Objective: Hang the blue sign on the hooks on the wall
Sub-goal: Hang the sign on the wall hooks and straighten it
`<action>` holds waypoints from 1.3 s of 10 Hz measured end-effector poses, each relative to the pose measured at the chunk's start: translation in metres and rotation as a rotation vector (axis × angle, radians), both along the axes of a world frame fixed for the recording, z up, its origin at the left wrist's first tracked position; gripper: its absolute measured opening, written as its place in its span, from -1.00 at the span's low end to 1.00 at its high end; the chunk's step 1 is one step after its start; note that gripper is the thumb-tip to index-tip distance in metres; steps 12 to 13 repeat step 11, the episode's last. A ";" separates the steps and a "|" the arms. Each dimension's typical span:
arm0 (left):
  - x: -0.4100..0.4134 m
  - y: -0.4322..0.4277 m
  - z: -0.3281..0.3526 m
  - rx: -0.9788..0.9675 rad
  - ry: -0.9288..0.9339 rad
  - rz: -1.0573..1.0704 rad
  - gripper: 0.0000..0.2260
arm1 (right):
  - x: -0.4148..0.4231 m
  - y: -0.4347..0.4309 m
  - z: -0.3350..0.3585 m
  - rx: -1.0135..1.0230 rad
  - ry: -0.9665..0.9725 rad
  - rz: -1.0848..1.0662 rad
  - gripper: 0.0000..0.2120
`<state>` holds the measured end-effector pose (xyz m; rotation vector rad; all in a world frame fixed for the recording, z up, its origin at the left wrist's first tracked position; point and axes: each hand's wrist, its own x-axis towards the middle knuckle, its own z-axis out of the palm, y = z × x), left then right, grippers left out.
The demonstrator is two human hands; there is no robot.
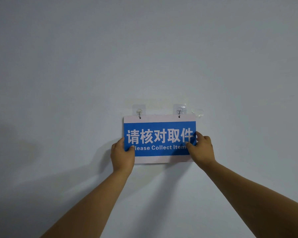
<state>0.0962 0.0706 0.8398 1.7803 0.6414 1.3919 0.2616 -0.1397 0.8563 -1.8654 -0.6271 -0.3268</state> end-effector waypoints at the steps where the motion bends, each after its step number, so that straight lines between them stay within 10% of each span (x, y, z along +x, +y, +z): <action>1: 0.000 0.000 0.005 -0.076 0.004 -0.021 -0.70 | -0.001 0.004 0.001 0.003 -0.001 -0.005 -0.45; 13: -0.009 -0.005 -0.014 -0.369 0.085 -0.116 -0.55 | 0.004 0.005 -0.012 0.056 0.078 -0.004 -0.30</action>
